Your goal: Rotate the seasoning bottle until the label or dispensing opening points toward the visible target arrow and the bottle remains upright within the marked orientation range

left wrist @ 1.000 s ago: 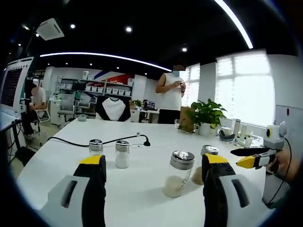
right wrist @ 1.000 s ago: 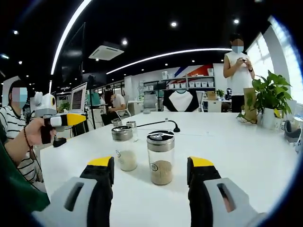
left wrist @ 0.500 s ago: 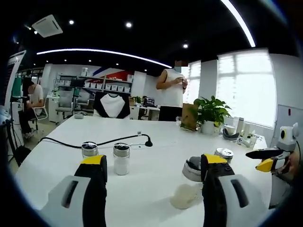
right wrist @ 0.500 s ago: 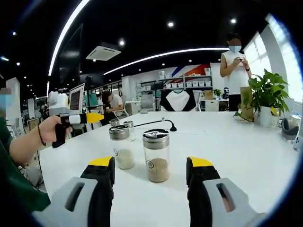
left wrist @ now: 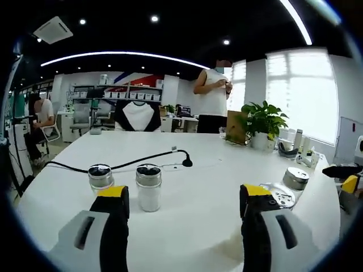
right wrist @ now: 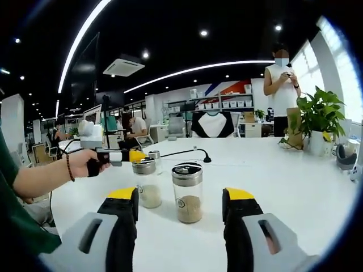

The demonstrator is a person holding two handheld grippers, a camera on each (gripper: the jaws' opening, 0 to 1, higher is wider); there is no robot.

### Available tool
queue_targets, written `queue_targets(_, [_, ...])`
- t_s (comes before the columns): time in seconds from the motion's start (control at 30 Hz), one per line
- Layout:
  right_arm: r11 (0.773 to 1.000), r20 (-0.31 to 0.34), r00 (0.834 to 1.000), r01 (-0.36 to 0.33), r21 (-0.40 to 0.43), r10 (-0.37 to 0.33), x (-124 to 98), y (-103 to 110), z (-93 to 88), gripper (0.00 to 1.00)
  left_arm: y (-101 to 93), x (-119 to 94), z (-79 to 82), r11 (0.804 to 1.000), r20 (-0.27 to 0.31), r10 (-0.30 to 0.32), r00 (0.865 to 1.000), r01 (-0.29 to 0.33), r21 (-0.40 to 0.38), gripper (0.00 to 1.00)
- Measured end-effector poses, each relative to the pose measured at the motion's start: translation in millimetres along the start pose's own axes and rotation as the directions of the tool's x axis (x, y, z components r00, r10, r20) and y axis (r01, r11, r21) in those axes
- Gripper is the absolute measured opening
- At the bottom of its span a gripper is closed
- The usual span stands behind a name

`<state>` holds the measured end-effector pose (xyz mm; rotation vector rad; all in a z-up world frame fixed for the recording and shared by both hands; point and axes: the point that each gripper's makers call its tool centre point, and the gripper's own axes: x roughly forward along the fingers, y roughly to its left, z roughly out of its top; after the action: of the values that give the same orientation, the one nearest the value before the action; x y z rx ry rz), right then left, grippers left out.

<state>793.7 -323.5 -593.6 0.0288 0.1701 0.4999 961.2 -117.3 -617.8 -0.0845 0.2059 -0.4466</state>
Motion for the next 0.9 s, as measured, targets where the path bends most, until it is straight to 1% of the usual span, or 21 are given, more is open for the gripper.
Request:
queue_targets(0.1, [1.000,0.003,1.000,0.004,0.000,-0.004,-1.7,-1.0,1.7,0.60,6.5,8.7,-6.8,1.000,-0.020,0.019,1.000,-0.019,0.005,0.84])
queue_targets(0.2, [1.000,0.006,1.000,0.009,-0.002,-0.009,-2.7,-2.8,3.9,0.60,9.3,16.8,-11.2,1.000,-0.029,0.022,0.999,-0.022,0.019,0.84])
queue_targets(0.3, [1.000,0.011,1.000,0.010,-0.003,-0.010,-3.2,-3.1,6.4,0.60,14.3,24.9,-15.7,1.000,-0.038,0.029,0.999,-0.029,0.008,0.83])
queue_targets(0.43, [1.000,0.014,1.000,0.008,-0.002,-0.008,-3.2,-2.2,7.7,0.59,20.7,34.0,-19.7,0.999,-0.050,0.045,0.998,-0.044,0.018,0.82])
queue_targets(0.53, [1.000,0.014,1.000,0.006,-0.002,-0.006,-3.1,-1.6,7.8,0.59,26.6,41.3,-20.6,0.999,-0.047,0.049,0.998,-0.049,0.011,0.79])
queue_targets(0.6, [1.000,0.013,1.000,0.004,0.000,-0.004,-3.2,-1.1,7.7,0.59,31.9,46.6,-23.2,0.998,-0.055,0.064,0.996,-0.063,0.016,0.78])
queue_targets(0.63, [1.000,0.013,1.000,0.004,0.000,-0.004,-3.3,-1.0,7.7,0.59,36.0,49.2,-24.6,0.997,-0.059,0.079,0.995,-0.079,0.005,0.78])
queue_targets(0.7, [1.000,0.012,1.000,0.004,0.000,-0.004,-3.4,-0.9,7.7,0.59,36.6,53.5,-23.8,0.998,-0.051,0.066,0.997,-0.067,-0.022,0.77])
queue_targets(0.77, [1.000,0.012,1.000,0.004,-0.001,-0.004,-3.6,-0.7,8.0,0.59,39.2,59.2,-24.6,0.998,-0.051,0.064,0.997,-0.065,-0.013,0.75])
queue_targets(0.83, [1.000,0.011,1.000,0.003,-0.001,-0.003,-3.5,-0.4,8.2,0.58,39.1,64.3,-29.9,0.999,-0.080,0.052,0.995,-0.052,-0.005,0.75])
queue_targets(0.9, [1.000,0.009,1.000,0.003,-0.005,-0.003,-3.0,-0.3,8.3,0.58,39.3,68.9,-30.3,0.999,-0.079,0.047,0.996,-0.045,0.021,0.74])
